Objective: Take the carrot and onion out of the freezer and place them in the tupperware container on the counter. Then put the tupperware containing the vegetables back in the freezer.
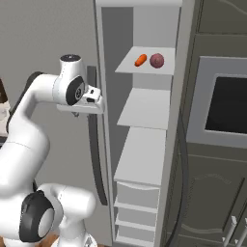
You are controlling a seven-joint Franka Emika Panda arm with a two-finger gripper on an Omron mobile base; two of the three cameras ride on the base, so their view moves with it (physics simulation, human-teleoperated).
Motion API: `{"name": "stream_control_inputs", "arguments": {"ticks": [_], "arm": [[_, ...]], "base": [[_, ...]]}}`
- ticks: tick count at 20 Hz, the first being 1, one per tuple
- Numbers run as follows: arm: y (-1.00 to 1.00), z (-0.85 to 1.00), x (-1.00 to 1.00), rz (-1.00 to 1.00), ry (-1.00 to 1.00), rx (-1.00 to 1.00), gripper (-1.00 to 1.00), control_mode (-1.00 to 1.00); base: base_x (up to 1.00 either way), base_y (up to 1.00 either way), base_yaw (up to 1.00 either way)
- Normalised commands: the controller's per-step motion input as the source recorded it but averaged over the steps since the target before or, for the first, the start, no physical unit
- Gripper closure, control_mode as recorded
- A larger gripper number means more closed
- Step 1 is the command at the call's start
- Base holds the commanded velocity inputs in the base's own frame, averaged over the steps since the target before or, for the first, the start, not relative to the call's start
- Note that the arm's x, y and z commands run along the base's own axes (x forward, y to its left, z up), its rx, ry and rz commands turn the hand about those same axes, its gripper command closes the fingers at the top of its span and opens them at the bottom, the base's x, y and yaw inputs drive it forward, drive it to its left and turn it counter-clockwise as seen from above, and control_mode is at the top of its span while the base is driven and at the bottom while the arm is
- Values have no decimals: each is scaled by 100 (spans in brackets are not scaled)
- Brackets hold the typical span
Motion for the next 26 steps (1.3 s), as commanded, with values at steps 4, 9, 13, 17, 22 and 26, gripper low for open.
{"name": "stream_control_inputs", "arguments": {"ticks": [4,9,13,17,22,26], "arm": [[0,28,-36,0,-21,0,-100,-100],[0,81,-70,0,-42,0,-100,-100],[0,64,-50,0,-23,0,-100,-100],[3,32,-34,0,-10,0,-100,-100],[1,15,-26,0,-1,-1,-100,-100],[1,4,-26,0,0,-2,-100,-100]], "base": [[0,0,0],[0,0,0],[0,0,0],[0,0,0],[0,0,0],[0,0,0]]}}
